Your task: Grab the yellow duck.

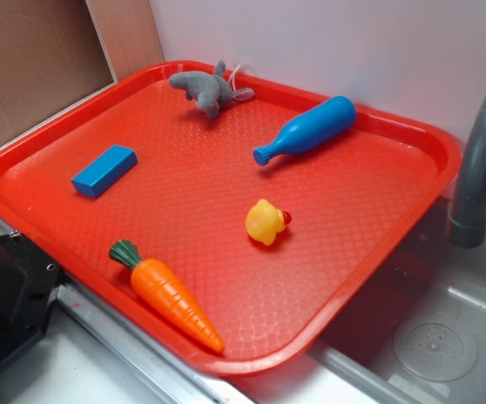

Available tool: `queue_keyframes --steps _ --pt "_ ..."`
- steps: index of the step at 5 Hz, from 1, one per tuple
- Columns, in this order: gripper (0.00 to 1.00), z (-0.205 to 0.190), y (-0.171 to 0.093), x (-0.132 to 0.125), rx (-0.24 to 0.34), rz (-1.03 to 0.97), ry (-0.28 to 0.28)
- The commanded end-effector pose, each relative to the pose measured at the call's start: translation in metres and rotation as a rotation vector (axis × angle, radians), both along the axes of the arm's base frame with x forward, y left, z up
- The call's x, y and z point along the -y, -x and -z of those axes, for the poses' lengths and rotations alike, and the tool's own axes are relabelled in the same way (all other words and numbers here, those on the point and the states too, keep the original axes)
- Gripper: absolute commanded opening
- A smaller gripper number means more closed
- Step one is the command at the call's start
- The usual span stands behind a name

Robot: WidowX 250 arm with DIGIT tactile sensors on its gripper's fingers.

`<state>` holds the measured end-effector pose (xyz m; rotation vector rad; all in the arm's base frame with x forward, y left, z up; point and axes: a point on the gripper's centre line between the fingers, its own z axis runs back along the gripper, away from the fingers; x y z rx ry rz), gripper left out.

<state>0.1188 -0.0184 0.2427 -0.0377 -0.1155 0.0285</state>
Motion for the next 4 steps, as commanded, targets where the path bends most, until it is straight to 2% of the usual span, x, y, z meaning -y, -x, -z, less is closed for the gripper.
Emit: queue_keyframes --steps 1,3,4 --pt "1.00 0.000 0.000 0.000 0.000 0.000 0.000" --pt "1.00 0.021 -0.028 0.013 0.046 0.268 0.036" --pt "1.00 0.037 -0.045 0.032 0.095 0.403 0.033"
